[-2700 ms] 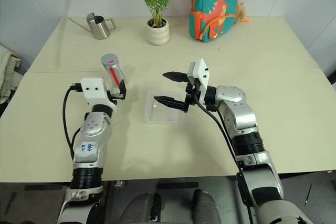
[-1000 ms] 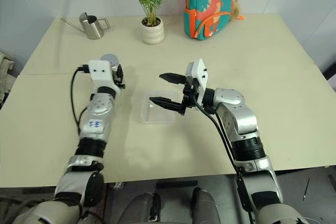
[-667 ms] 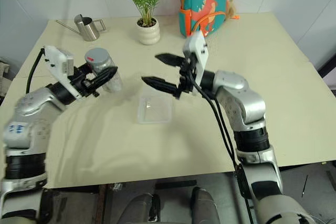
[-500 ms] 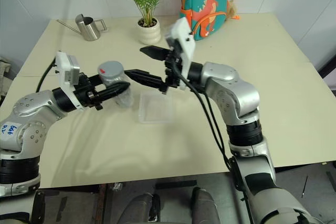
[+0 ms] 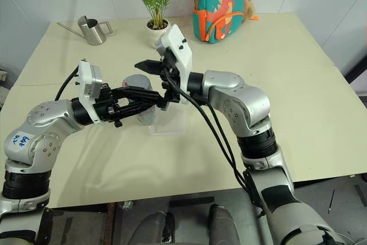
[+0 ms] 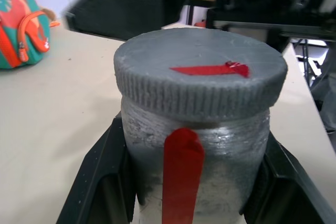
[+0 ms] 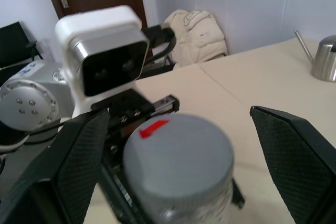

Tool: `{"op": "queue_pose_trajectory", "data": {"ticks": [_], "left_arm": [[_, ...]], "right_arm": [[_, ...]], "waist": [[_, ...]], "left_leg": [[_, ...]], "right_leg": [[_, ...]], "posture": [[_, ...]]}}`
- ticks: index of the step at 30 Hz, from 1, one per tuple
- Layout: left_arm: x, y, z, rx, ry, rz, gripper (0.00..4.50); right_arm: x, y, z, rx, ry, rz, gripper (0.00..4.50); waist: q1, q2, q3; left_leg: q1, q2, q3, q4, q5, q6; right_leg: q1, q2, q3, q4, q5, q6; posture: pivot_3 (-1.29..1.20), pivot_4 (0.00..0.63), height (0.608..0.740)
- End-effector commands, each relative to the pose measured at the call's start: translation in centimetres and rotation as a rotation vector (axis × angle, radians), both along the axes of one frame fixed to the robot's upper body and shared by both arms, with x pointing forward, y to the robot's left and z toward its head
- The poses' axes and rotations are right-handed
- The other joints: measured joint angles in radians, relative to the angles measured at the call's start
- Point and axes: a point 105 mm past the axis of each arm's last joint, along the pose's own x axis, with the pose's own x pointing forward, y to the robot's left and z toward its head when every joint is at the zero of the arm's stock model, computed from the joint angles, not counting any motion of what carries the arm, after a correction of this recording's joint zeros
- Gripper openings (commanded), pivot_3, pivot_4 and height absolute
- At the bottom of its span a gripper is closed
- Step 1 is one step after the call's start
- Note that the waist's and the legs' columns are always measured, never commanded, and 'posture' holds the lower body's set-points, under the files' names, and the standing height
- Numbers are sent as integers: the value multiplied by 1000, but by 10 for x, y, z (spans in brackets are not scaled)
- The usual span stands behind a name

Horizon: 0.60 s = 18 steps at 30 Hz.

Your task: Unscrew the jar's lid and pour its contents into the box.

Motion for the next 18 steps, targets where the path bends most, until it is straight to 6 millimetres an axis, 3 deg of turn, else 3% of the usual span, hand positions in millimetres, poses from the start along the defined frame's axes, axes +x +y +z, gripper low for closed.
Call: {"op": "queue_pose_trajectory", "data": {"ticks": [1, 9, 15, 18], "left_arm": [[0, 1, 13, -16, -65, 8, 1991], [3, -3, 13, -32, -67, 20, 1991], [3, -3, 12, -33, -64, 30, 1991], [2, -3, 13, -33, -70, 26, 1991]], "right_arm": [[-6, -3, 10, 17, -78, 4, 4500], [-3, -6, 9, 22, -96, -14, 4500], [-9, -3, 9, 37, -73, 29, 2554], [-7, -3, 8, 29, -75, 35, 2519]], "waist": [[0, 0, 0], [0, 0, 0], [0, 0, 0], [0, 0, 0]], "left_leg": [[0, 0, 0, 0, 0, 0], [0, 0, 0, 0, 0, 0], [0, 0, 0, 0, 0, 0], [0, 0, 0, 0, 0, 0]], "right_leg": [[0, 0, 0, 0, 0, 0], [0, 0, 0, 0, 0, 0], [0, 0, 0, 0, 0, 0], [0, 0, 0, 0, 0, 0]], "posture": [[0, 150, 740], [0, 150, 740], [0, 150, 740], [0, 150, 740]]}}
